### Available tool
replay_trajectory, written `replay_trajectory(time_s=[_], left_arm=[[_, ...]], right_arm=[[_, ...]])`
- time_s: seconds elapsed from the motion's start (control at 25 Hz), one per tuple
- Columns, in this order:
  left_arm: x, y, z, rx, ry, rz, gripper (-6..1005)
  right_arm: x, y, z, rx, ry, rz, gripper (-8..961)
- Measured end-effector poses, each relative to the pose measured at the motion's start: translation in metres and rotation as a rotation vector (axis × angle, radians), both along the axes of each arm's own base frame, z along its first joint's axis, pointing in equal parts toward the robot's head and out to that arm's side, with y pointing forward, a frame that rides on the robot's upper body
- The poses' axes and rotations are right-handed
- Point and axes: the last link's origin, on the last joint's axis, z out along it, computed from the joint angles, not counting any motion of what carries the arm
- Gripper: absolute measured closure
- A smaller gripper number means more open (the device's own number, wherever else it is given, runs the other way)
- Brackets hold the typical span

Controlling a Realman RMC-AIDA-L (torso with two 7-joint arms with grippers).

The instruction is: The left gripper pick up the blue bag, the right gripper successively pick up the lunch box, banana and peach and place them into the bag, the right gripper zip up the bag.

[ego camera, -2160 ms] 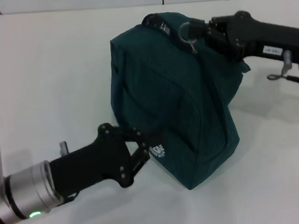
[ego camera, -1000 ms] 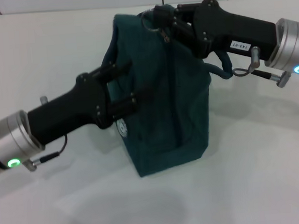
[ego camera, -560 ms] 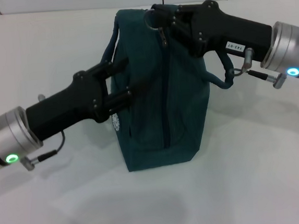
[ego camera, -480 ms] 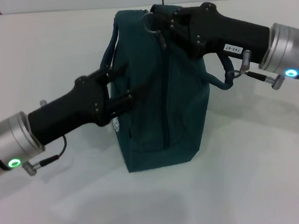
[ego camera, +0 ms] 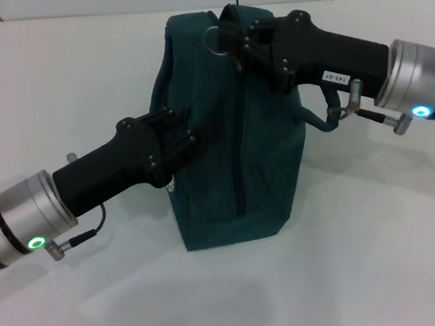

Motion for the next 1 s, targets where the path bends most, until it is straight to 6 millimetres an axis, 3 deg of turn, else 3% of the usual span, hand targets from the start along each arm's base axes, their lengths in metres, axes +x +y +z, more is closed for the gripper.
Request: replay_trajectory(time_s=[0.08,0.28,1.0], left_arm=[[0.0,0.0,0.0,0.009,-0.004,0.001,575],[0.0,0.0,0.001,0.028,-0.012,0.002,773],[0.003,-0.019,-0.007,0.011,0.013,-0.115,843]], right_arm=[[0.002,0.0,0.0,0.001,-0.002,-0.008,941],[0.009,0.002,0.001,0.016,-0.011,-0.039,941],[0.008,0.016,0.01,0.096,-0.026,-0.062,940]])
